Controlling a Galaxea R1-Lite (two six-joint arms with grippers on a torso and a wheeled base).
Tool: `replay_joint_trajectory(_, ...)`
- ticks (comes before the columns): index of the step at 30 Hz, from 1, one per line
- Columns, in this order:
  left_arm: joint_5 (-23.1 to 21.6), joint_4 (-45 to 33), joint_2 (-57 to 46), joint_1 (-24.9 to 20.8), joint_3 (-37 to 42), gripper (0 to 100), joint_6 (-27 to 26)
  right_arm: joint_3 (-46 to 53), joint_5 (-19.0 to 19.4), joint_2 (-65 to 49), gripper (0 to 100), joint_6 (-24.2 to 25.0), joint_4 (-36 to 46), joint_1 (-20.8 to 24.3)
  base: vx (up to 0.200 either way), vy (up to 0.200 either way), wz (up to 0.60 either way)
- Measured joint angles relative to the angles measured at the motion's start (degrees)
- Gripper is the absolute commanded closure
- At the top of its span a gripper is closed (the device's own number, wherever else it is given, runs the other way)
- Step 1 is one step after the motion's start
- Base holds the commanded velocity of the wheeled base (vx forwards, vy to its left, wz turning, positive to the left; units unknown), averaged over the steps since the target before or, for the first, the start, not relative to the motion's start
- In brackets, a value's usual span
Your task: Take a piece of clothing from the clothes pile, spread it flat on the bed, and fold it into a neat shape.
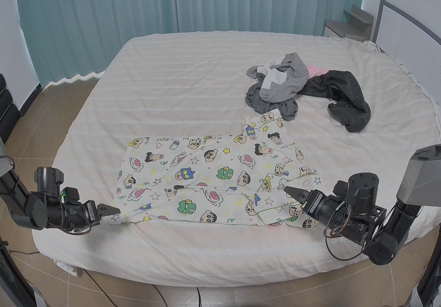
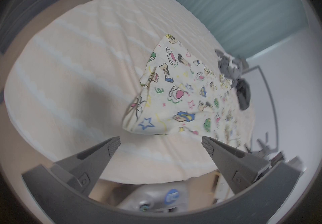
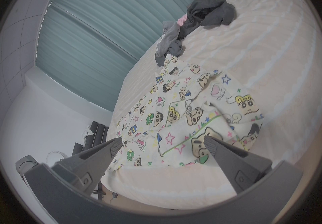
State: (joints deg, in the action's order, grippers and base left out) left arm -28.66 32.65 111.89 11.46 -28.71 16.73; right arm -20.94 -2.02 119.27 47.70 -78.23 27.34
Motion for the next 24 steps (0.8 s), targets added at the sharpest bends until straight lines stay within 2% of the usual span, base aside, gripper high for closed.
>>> replay_joint_trajectory(3, -3.3, 2.2, -2.1, 0.4, 2.3, 0, 7.5, -0.3, 0.2, 0.4, 0, 0.9, 0.5, 1.3, 0.0, 0.0, 0.0)
replay_joint_trajectory(6, -6.3, 6.9, -3.9, 1.1, 5.7, 0, 12.3, -0.7, 0.2, 0.8, 0, 1.3, 1.1, 2.6, 0.0, 0.0, 0.0)
replay_joint_trajectory(12, -14.8, 24.3, -6.6, 3.4, 17.1, 0, 20.9, -1.2, 0.1, 1.3, 0, 3.1, 4.1, 5.3, 0.0, 0.0, 0.0)
replay_joint_trajectory(17, -18.8, 28.3, -7.0, 4.9, 22.9, 0, 23.7, -1.5, -0.1, 2.1, 0, 9.9, 6.9, 7.0, 0.0, 0.0, 0.0)
replay_joint_trajectory(24, -19.7, 28.6, -6.3, 5.9, 24.9, 0, 24.4, -4.2, -0.3, 4.8, 0, 11.9, 7.8, 6.7, 0.0, 0.0, 0.0)
